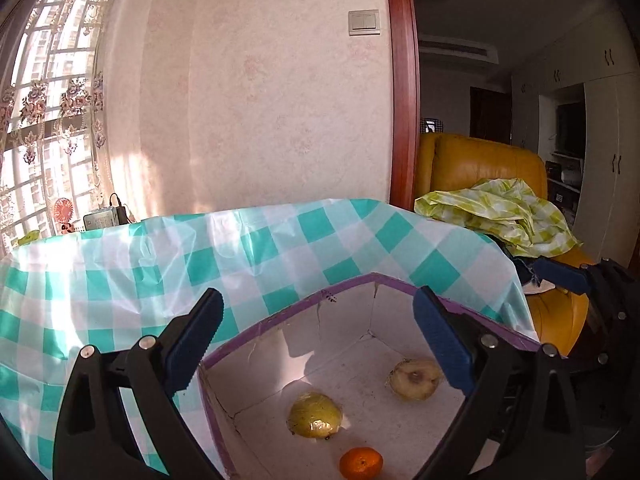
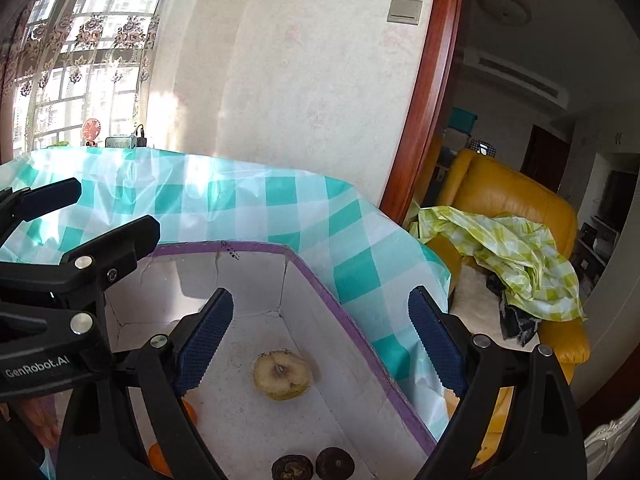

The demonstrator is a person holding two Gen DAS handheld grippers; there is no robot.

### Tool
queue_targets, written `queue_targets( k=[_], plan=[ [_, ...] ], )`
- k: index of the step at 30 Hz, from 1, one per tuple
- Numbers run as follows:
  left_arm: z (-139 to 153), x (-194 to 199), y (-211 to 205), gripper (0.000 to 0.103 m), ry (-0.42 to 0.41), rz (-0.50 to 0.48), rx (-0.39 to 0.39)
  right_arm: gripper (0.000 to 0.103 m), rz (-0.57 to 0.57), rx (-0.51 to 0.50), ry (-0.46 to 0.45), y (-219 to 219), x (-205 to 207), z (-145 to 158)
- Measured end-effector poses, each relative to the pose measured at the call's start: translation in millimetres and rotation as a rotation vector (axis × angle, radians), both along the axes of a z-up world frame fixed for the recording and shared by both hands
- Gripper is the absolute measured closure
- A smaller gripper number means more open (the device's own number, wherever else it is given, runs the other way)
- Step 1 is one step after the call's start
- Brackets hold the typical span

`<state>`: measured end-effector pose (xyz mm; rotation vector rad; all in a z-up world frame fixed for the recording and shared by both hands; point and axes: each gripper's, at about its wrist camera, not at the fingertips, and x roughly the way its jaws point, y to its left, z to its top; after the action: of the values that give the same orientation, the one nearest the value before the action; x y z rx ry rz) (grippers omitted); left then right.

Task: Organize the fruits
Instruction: 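Withdraw both tools from the box back toward the remaining fruits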

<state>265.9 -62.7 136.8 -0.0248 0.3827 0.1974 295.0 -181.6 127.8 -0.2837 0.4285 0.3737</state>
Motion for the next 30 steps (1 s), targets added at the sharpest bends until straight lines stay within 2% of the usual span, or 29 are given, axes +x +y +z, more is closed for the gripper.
queue_targets(
  k=[10,15,21,27,30],
  plan=[
    [-0.5,-38.5,1.0,0.007,-0.008,0.050,-0.038,0.017,0.004,0.065,-0.114,-11.6,-19.5,7.0],
    [-6.0,-61.9,1.5,0.007,-0.004,0.088,-0.017,0.016,0.006,0.094,-0.160,-16.0,-30.7,9.8],
    [-8.0,-94.5,5.7,0.007,-0.022,0.099,-0.014,0.016,-0.072,0.155,-0.204,-26.3,-44.2,14.0],
    [-15.6,-129.9,9.7,0.004,-0.040,0.099,-0.038,0.016,-0.166,0.226,-0.290,-36.7,-78.3,21.1],
    [-23.8,-147.6,12.1,0.004,-0.046,0.111,-0.035,0.016,-0.215,0.344,-0.299,-50.6,-104.0,22.3]
  ],
)
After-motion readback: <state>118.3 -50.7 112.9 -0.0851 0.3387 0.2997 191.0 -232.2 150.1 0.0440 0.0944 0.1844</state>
